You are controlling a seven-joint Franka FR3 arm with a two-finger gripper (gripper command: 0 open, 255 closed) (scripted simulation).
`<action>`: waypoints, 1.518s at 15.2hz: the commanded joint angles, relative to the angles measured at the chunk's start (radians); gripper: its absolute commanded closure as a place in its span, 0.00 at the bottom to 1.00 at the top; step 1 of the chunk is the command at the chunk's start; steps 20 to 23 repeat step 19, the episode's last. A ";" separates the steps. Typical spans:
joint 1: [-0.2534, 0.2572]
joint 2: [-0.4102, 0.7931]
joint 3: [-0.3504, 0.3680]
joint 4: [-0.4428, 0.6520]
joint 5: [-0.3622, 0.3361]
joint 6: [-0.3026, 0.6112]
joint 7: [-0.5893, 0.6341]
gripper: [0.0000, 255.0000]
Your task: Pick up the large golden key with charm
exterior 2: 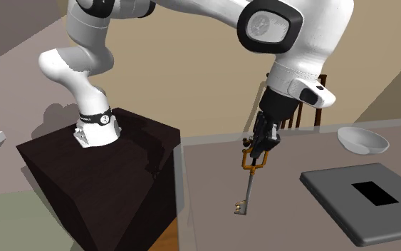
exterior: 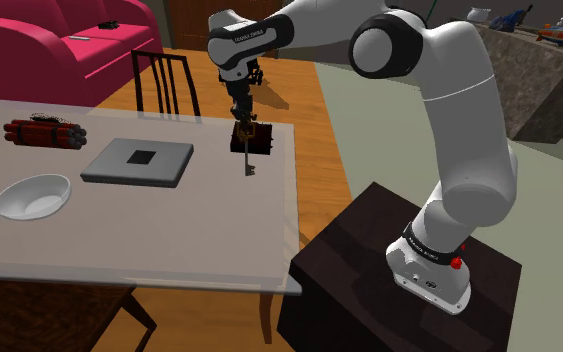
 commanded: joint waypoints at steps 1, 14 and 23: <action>0.000 0.000 0.000 0.000 0.000 0.000 0.000 1.00; 0.002 -0.029 0.000 0.113 0.002 -0.142 -0.011 1.00; 0.003 -0.031 0.000 0.152 0.002 -0.183 -0.014 1.00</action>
